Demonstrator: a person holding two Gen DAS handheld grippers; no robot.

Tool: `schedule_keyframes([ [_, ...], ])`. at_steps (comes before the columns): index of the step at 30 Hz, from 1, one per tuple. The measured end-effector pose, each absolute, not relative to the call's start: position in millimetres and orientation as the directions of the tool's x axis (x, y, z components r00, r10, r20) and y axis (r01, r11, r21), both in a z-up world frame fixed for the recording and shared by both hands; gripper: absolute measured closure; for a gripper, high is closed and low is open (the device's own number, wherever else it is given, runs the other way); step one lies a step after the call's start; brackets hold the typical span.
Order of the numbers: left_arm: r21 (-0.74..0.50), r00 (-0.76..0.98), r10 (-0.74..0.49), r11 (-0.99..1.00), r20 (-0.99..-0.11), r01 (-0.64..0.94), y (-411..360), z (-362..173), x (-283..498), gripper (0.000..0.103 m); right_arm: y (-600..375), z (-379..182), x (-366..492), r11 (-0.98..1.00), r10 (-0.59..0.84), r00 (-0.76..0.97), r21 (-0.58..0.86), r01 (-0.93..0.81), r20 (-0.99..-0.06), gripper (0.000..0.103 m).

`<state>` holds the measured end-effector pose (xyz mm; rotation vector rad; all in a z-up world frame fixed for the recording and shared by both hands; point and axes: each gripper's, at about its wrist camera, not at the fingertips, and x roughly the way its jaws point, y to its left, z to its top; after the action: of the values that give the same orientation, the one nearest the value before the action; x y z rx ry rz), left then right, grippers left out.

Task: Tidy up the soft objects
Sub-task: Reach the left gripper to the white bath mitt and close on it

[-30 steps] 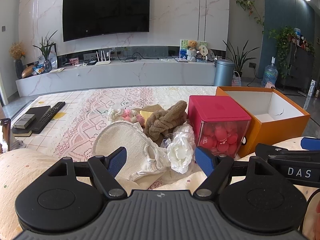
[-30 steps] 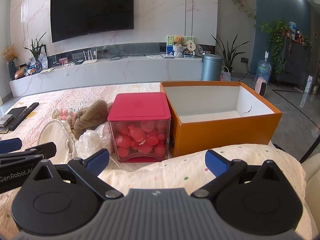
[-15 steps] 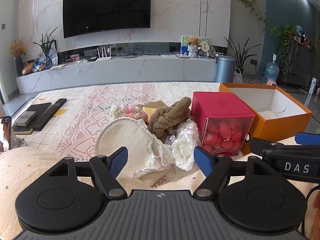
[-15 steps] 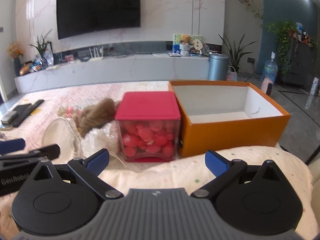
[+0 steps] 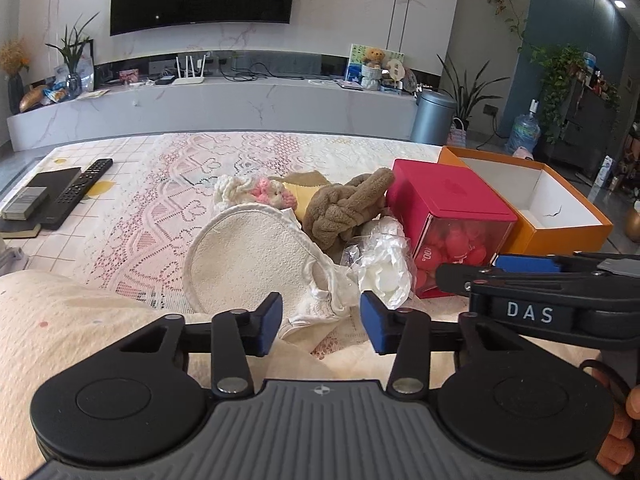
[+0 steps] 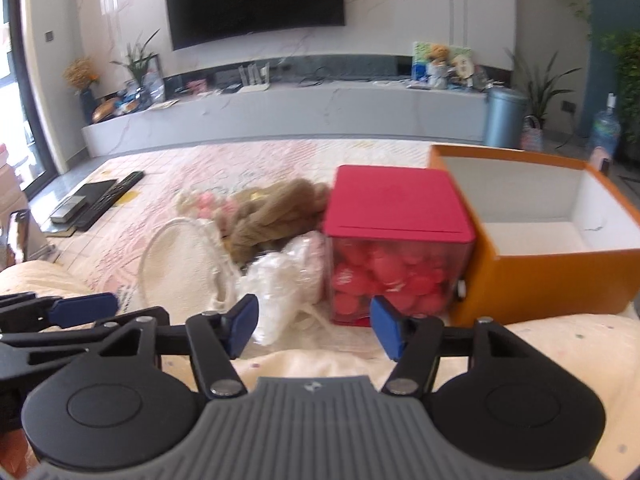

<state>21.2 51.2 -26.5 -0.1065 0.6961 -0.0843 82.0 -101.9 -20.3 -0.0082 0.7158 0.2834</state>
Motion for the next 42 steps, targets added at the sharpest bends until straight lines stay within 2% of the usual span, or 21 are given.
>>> schedule_keyframes([
  [3,-0.167,0.754,-0.145,0.985,-0.64,0.047,61,-28,28,0.051,-94,-25,90,0.955,0.269,0.706,0.083,-0.286,-0.656,0.042],
  [6,-0.146,0.746,-0.124,0.989,-0.655,0.037,66,-30,35,0.041,-87,-30,99,0.949,0.274,0.692,0.074,-0.305,-0.668,0.048],
  [16,-0.128,0.637,-0.142,0.989,-0.758,0.069,70,-60,71,0.034,-67,-68,134,0.929,0.285,0.61,0.057,-0.366,-0.74,0.048],
  [19,-0.145,0.626,-0.15,0.988,-0.766,0.059,70,-65,77,0.032,-69,-79,143,0.927,0.304,0.581,0.096,-0.362,-0.755,0.057],
  [21,-0.145,0.618,-0.141,0.988,-0.773,0.044,69,-68,82,0.031,-71,-81,147,0.929,0.313,0.573,0.116,-0.353,-0.758,0.059],
  [23,-0.149,0.613,-0.151,0.987,-0.775,0.054,67,-71,86,0.027,-75,-79,146,0.926,0.329,0.578,0.135,-0.353,-0.747,0.069],
  [26,-0.117,0.606,-0.141,0.99,-0.783,0.08,57,-75,88,0.025,-80,-77,143,0.928,0.325,0.588,0.131,-0.348,-0.741,0.077],
  [27,-0.1,0.603,-0.129,0.992,-0.787,0.082,54,-77,89,0.025,-82,-78,143,0.928,0.329,0.585,0.137,-0.347,-0.742,0.083],
  [29,-0.069,0.594,-0.102,0.995,-0.798,0.079,49,-80,92,0.025,-83,-82,143,0.929,0.325,0.58,0.138,-0.344,-0.747,0.083],
  [33,-0.031,0.574,-0.075,0.996,-0.815,0.086,43,-84,96,0.025,-92,-79,143,0.931,0.346,0.588,0.188,-0.314,-0.731,0.079],
  [34,-0.007,0.575,-0.059,0.996,-0.816,0.092,40,-85,96,0.025,-94,-75,141,0.93,0.353,0.597,0.201,-0.308,-0.72,0.071],
  [38,0.051,0.56,-0.018,0.993,-0.828,0.109,30,-88,98,0.025,-97,-68,138,0.934,0.347,0.625,0.196,-0.299,-0.699,0.057],
  [40,0.072,0.543,-0.002,0.991,-0.84,0.115,26,-92,101,0.025,-96,-69,140,0.933,0.353,0.623,0.215,-0.289,-0.698,0.044],
  [42,0.096,0.529,0.019,0.988,-0.848,0.119,21,-95,102,0.025,-91,-70,144,0.931,0.36,0.626,0.226,-0.287,-0.691,0.039],
])
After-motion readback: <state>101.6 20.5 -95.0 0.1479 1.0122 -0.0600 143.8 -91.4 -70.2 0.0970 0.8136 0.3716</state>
